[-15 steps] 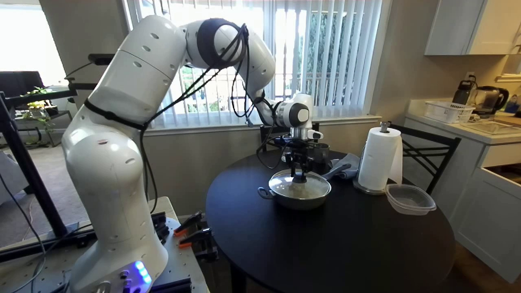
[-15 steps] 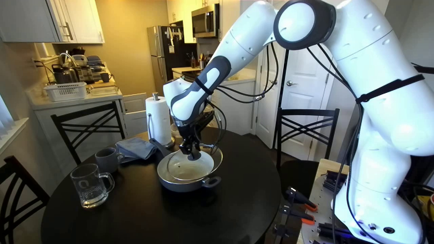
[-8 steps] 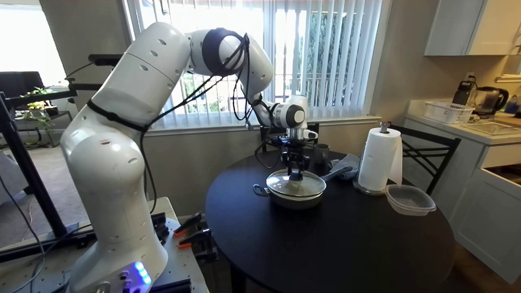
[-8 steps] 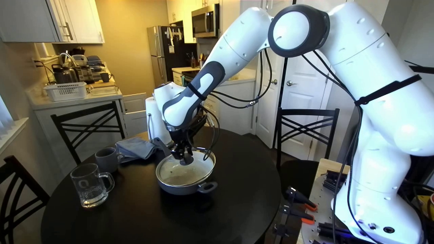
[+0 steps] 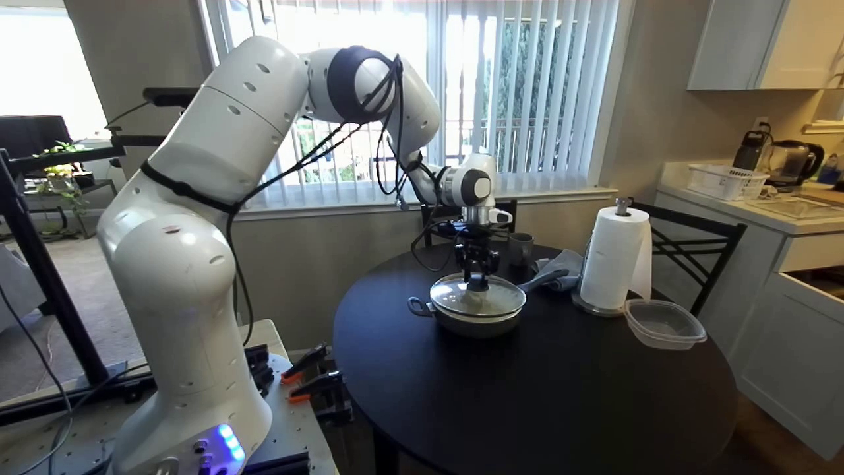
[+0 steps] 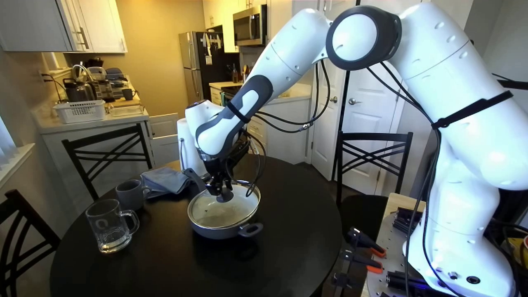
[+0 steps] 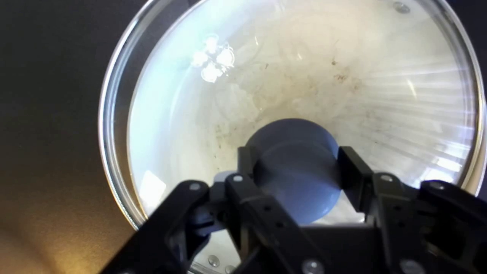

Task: Put the lid on the pot

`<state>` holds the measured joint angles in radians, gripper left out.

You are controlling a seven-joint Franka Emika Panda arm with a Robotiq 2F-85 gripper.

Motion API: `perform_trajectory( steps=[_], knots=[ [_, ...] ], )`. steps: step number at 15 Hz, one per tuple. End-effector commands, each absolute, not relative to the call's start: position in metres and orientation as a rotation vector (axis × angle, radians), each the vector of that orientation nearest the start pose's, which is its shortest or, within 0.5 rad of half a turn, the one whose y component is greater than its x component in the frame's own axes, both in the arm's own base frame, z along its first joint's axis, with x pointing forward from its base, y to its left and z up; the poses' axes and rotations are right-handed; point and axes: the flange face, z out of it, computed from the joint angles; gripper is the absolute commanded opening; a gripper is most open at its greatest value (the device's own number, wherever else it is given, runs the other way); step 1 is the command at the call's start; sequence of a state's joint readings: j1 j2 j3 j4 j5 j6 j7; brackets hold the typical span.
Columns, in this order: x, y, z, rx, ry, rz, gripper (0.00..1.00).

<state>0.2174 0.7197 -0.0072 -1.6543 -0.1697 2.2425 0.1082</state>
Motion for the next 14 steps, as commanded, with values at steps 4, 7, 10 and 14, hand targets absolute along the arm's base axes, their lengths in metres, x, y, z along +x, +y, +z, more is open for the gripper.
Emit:
perform_trajectory(
  steps=[4, 7, 10, 14],
  knots=[
    [0.655, 0.137, 0.206, -3.263, -0.373, 0.09, 0.32],
    [0.655, 0.139, 0.212, -3.261, -0.373, 0.074, 0.32],
    [0.654, 0.139, 0.216, -3.26, -0.366, 0.071, 0.32],
    [0.652, 0.144, 0.222, -3.267, -0.375, 0.06, 0.32]
  ],
)
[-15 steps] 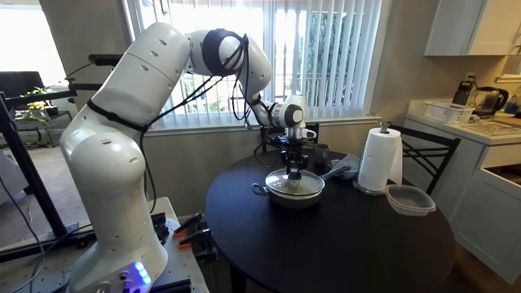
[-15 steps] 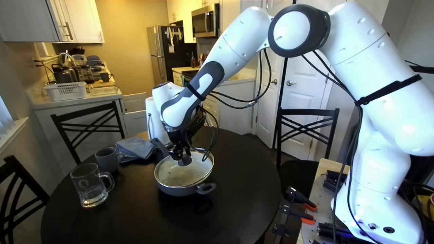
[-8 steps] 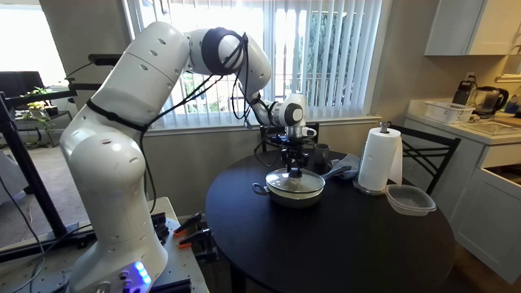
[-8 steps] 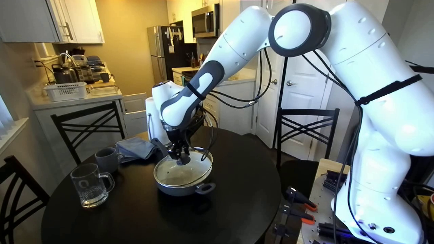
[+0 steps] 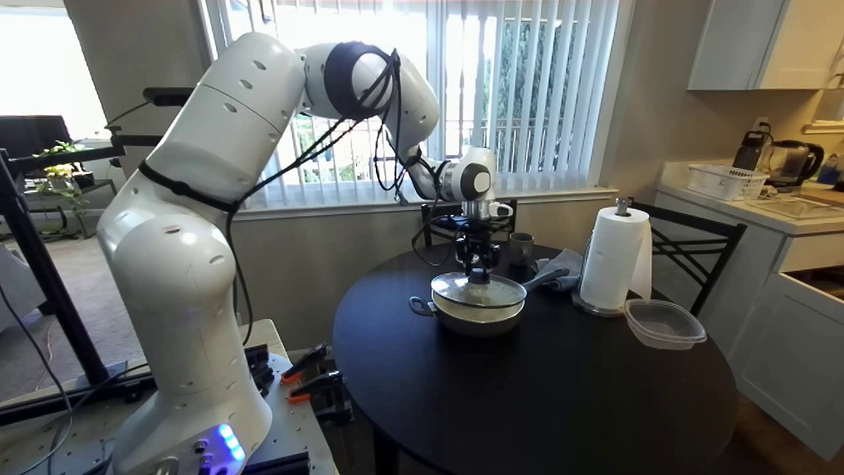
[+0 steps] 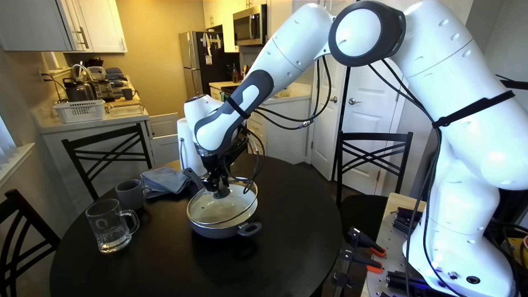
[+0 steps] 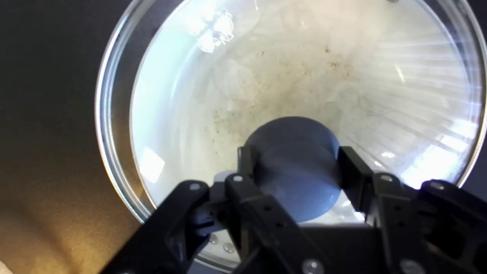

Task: Put the lid on the pot

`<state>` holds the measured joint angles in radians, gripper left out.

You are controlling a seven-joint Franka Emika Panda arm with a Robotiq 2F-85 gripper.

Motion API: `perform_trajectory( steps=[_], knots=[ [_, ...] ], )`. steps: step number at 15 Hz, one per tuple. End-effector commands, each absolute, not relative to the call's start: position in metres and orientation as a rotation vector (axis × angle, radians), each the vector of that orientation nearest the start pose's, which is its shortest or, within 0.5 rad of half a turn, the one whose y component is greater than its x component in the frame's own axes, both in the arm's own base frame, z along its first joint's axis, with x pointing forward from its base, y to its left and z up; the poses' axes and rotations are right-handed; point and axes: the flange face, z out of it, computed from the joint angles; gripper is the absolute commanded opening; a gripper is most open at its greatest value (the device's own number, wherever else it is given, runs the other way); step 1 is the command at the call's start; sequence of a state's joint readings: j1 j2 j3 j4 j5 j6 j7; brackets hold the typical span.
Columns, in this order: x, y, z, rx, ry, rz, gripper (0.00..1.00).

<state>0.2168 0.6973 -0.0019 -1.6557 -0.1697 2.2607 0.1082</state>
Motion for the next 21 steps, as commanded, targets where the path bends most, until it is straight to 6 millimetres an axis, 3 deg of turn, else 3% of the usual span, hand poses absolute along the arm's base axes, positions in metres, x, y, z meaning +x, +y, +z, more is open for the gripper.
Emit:
perform_trajectory(
  steps=[1, 8, 21],
  knots=[
    [0.65, 0.145, 0.226, -3.267, -0.381, 0.054, 0.32],
    [0.652, 0.15, 0.237, -3.254, -0.392, 0.031, 0.32],
    [0.667, 0.112, 0.198, -3.204, -0.369, 0.017, 0.32]
  ],
)
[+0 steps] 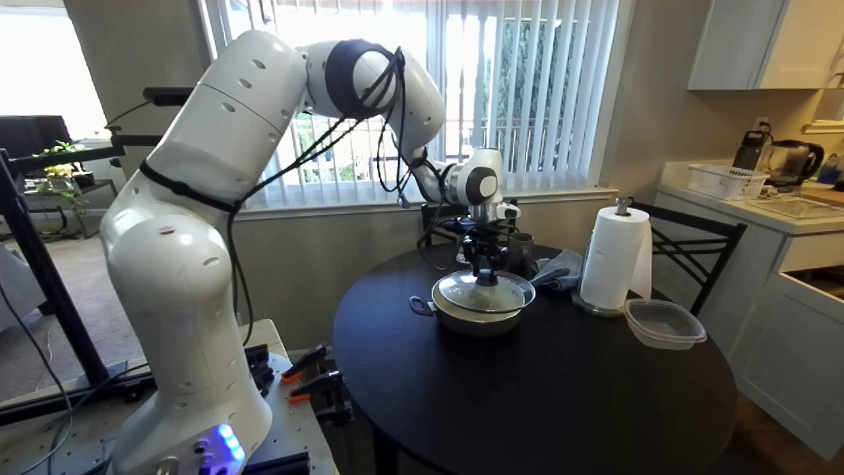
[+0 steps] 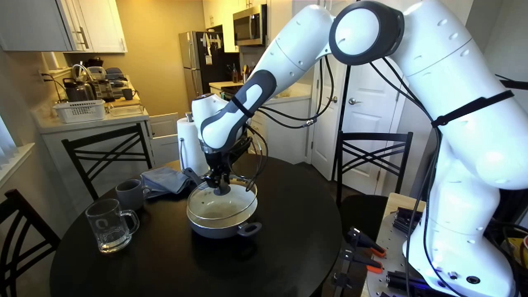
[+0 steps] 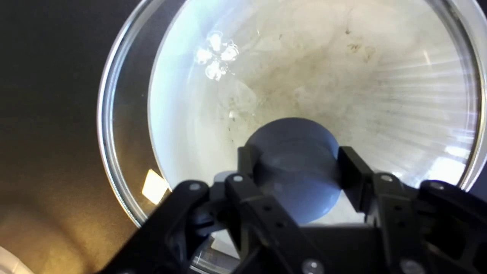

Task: Put the lid on the pot

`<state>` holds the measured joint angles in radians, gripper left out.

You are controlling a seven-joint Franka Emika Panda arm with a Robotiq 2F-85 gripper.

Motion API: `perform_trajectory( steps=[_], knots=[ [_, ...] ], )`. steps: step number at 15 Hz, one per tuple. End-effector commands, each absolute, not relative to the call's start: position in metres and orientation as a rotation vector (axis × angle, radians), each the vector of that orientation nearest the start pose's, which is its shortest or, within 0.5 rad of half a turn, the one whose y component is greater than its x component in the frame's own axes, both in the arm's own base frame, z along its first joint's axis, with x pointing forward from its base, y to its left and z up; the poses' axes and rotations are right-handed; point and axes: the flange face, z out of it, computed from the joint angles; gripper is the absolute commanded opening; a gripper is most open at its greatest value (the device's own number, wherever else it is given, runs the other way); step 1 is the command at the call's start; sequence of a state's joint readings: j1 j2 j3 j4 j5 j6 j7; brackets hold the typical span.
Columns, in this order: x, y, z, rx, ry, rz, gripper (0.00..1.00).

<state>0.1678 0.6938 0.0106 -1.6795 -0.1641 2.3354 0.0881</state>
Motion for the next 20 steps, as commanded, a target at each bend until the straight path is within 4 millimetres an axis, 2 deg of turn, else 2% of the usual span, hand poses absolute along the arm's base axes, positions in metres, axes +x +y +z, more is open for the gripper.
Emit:
perform_trajectory(
  steps=[1, 12, 20],
  knots=[
    [0.667, 0.112, 0.195, -3.2, -0.38, 0.023, 0.32],
    [0.659, 0.135, 0.192, -3.146, -0.546, 0.061, 0.32],
    [0.655, 0.134, 0.191, -3.144, -0.498, 0.176, 0.32]
  ],
)
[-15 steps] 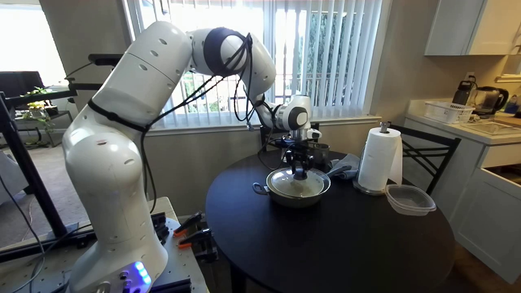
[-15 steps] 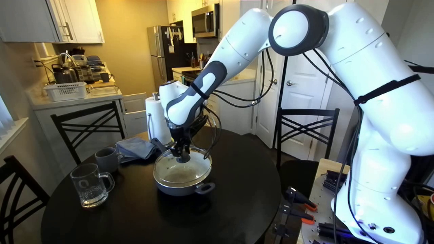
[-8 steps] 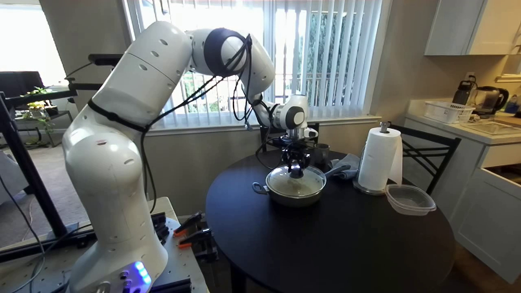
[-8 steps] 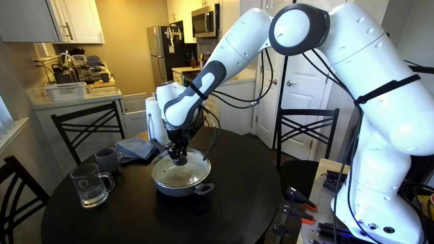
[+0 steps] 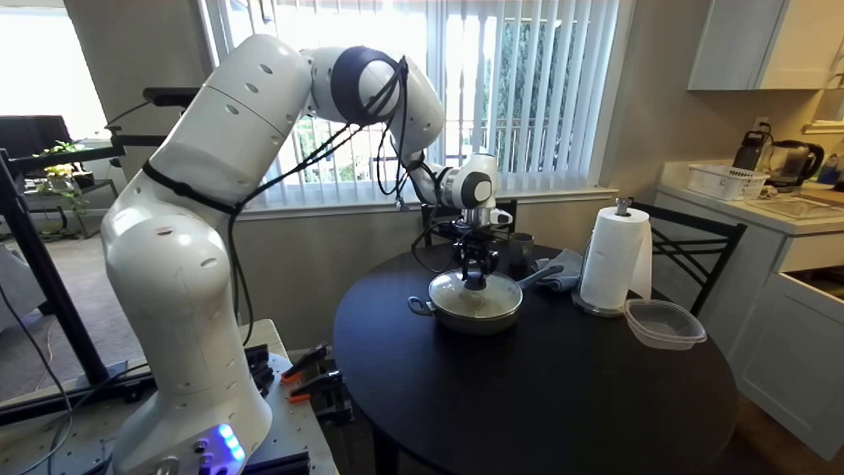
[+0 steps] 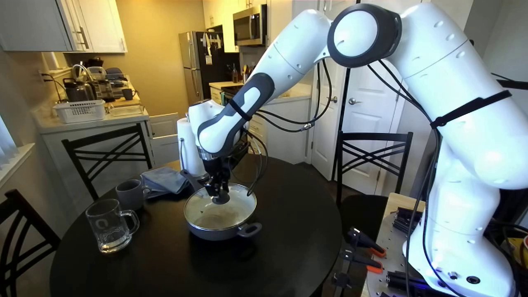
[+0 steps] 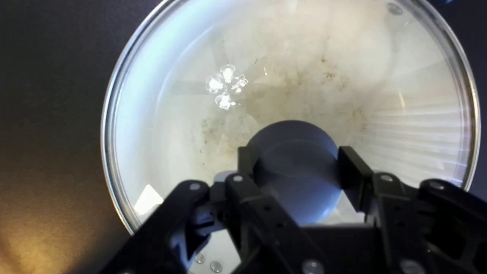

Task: Put the lid on the pot

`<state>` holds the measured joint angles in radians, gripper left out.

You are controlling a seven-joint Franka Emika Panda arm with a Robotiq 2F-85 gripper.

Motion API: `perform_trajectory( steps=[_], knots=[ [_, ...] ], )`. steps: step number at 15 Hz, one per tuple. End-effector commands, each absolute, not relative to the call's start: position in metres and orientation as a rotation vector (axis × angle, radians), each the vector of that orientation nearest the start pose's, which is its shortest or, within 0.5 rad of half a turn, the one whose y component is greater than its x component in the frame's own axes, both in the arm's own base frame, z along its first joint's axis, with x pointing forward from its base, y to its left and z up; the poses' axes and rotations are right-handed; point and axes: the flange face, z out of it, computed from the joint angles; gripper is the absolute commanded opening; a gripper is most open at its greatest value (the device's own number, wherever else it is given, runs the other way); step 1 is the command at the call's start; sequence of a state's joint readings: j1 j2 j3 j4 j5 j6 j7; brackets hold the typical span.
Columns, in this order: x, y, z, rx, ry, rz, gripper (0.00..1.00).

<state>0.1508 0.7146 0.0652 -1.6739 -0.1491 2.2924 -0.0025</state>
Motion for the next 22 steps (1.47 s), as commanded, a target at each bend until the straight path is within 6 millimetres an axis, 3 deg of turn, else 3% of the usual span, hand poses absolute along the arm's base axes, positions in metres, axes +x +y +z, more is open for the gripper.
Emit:
perform_trajectory(
  steps=[1, 5, 6, 7, 10, 15, 16, 22],
  knots=[
    [0.655, 0.134, 0.191, -3.143, -0.499, 0.18, 0.32],
    [0.656, 0.134, 0.189, -3.135, -0.493, 0.188, 0.32],
    [0.656, 0.133, 0.189, -3.132, -0.493, 0.191, 0.82],
    [0.656, 0.133, 0.189, -3.131, -0.487, 0.193, 0.83],
    [0.655, 0.133, 0.194, -3.13, -0.46, 0.194, 0.99],
    [0.651, 0.139, 0.209, -3.142, -0.457, 0.159, 1.0],
    [0.66, 0.14, 0.197, -3.157, -0.46, 0.138, 1.0],
    [0.66, 0.141, 0.201, -3.157, -0.461, 0.132, 1.0]
  ],
)
